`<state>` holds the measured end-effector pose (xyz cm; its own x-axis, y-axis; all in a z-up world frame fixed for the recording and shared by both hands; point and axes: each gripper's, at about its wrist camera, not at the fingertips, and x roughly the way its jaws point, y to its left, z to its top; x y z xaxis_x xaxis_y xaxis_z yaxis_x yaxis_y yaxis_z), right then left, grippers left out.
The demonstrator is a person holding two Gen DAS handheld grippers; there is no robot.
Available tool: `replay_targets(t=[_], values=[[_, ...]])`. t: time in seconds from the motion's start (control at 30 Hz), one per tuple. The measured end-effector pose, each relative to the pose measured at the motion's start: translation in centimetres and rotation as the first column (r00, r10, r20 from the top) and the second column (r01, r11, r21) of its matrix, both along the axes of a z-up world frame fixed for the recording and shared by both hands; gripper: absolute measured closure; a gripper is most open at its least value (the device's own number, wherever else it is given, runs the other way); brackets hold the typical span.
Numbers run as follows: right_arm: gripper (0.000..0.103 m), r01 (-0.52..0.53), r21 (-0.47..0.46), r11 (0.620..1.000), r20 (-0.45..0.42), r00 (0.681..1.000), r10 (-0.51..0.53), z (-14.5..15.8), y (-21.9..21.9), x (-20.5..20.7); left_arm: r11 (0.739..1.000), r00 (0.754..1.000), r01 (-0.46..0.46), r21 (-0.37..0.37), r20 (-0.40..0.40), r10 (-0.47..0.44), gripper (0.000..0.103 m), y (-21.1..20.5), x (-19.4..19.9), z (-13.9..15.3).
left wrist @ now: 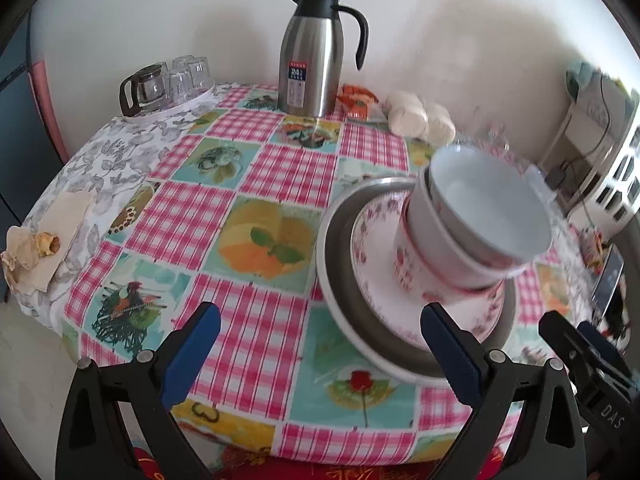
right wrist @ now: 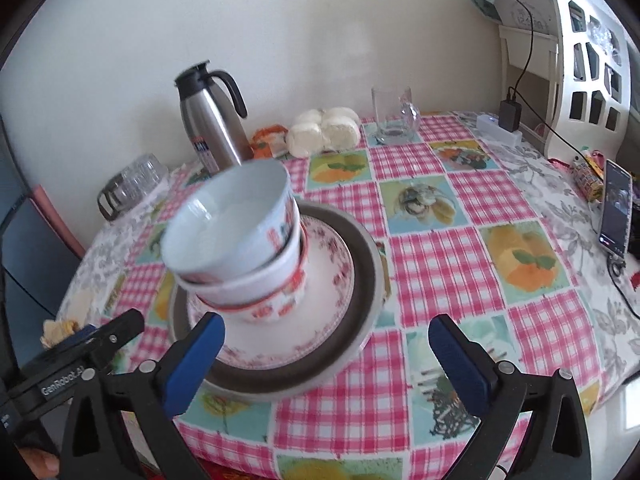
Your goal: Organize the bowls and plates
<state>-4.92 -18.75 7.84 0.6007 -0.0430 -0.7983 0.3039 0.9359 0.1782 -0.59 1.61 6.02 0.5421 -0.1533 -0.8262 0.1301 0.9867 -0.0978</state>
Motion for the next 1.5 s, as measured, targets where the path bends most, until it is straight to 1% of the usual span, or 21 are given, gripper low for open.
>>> replay_targets(t=[0.17,0.27,0.5,0.53,0.67,0.9,1.5], values=[[0.0,-0.002,-0.031,1.0,-0.054,0.999,0.001,-1.5,0.2,-0.1,1.0,1.0,0.003,0.03,-0.026,-0.003,0.003,-0.1,-0.6,-0.8],[0.0,-0.009,-0.036,0.999,-0.067,0.998,0.007,-1.9,0.3,-0.3,0.999,1.0,0.001,0.038,-0.018,-0.001,0.003,-0.1,-0.9,-0.7],[0.0,-0.013,-0.046,0.999,-0.083,0.996,0.009,-2.4,0.5,-0.6,0.999,0.998,0.004,0.041,-0.065,-0.002,0.003,-0.2,-1.0,-1.3],[0.0,-0.012,-0.046,0.999,-0.085,0.996,0.008,-2.4,0.5,-0.7,0.999,0.998,0.005,0.05,-0.07,-0.001,0.003,-0.3,-1.1,-1.4],[0.0,-0.009,-0.045,0.999,-0.093,0.996,0.005,-2.7,0.4,-0.9,0.992,0.997,-0.007,0.124,-0.073,0.016,0.003,-0.7,-1.4,-1.7],[0.0,0.002,-0.043,0.999,-0.103,0.995,-0.006,-3.0,0.3,-1.3,0.993,0.996,0.003,0.117,-0.087,0.007,0.003,-0.5,-1.8,-2.0],[0.0,0.017,-0.035,0.999,-0.124,0.992,-0.022,-3.8,0.2,-2.1,0.99,0.995,-0.01,0.143,-0.098,0.024,0.003,-0.1,-2.4,-2.5]])
